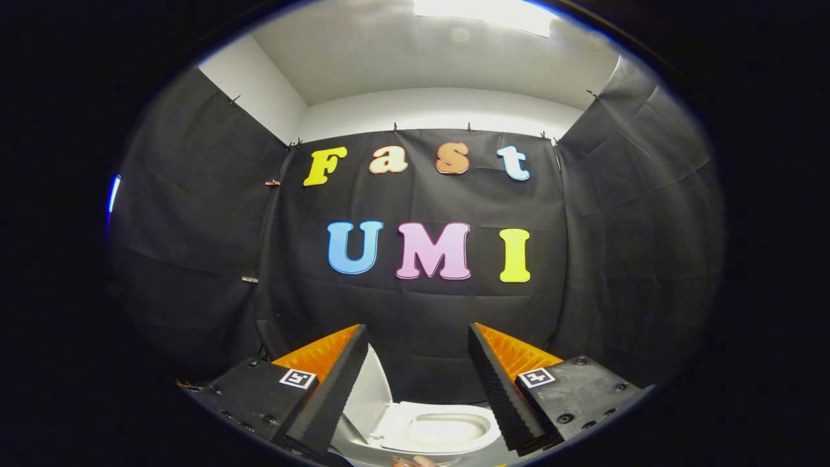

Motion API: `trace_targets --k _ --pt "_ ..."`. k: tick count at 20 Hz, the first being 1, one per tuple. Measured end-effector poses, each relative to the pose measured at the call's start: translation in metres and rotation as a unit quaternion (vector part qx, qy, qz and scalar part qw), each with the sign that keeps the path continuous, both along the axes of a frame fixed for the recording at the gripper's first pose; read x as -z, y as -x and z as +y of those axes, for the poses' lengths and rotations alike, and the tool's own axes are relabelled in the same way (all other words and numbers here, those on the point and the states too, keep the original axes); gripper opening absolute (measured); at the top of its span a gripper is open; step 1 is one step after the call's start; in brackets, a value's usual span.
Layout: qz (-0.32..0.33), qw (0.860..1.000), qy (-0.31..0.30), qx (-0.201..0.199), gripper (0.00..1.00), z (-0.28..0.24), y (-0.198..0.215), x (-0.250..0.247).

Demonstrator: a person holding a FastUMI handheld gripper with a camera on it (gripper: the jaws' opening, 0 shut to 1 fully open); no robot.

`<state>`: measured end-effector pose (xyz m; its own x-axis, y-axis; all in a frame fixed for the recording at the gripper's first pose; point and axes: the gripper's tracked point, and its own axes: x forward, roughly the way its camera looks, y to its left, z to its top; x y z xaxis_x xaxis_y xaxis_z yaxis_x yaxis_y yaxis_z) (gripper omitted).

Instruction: Open the toilet lid.

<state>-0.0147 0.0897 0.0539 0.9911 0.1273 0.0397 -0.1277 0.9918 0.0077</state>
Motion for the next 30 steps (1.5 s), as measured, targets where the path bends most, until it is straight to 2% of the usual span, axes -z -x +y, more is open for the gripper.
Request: trace_targets --k 30 --pt "0.001 1.000 -0.003 0.000 0.97 -0.0043 0.0015 0.0014"
